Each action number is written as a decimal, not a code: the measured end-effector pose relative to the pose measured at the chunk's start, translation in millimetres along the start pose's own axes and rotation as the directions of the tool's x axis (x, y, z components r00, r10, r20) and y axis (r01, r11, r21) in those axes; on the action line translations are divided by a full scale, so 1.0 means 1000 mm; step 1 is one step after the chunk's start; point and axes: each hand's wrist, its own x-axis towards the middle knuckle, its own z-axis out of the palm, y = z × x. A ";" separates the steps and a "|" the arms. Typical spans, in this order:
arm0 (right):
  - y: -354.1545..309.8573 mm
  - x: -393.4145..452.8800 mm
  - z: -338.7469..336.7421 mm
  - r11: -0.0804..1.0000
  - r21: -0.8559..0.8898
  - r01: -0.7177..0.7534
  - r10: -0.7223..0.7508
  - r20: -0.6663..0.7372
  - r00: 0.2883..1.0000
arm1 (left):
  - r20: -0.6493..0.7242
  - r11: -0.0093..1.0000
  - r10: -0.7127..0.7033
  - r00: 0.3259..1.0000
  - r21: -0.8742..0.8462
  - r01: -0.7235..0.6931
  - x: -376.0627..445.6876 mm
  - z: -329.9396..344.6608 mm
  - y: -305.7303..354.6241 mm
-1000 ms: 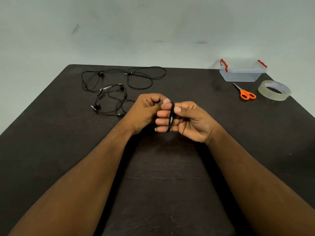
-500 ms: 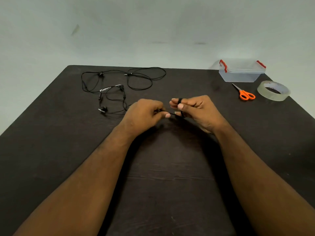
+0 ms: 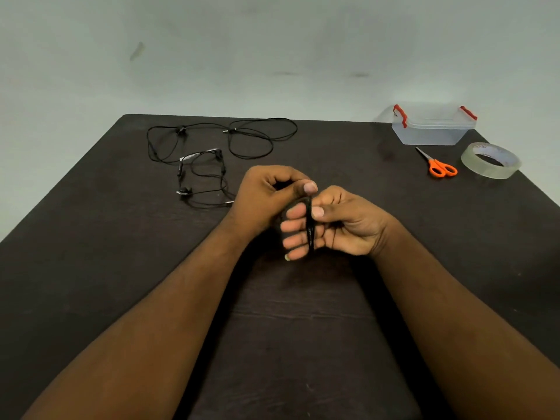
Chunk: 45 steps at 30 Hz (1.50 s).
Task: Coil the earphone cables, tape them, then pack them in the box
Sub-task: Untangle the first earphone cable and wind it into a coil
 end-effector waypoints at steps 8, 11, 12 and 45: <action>-0.014 0.006 -0.006 0.761 0.195 0.619 -0.485 -0.464 0.741 | 0.111 0.949 -0.131 0.985 0.302 0.093 0.002 -0.001 -0.015; -0.011 0.011 -0.015 0.732 0.049 0.680 -0.511 -0.620 0.595 | 0.188 0.835 -0.106 0.976 0.550 -0.015 0.000 0.003 -0.016; -0.009 0.011 -0.018 0.769 -0.070 0.636 -0.527 -0.632 0.568 | 0.197 0.782 -0.091 0.976 0.622 -0.053 0.000 0.002 -0.015; -0.003 0.002 0.003 0.939 0.201 0.279 -0.272 -0.066 0.960 | 0.131 0.986 -0.163 0.978 0.067 0.155 -0.001 0.005 -0.001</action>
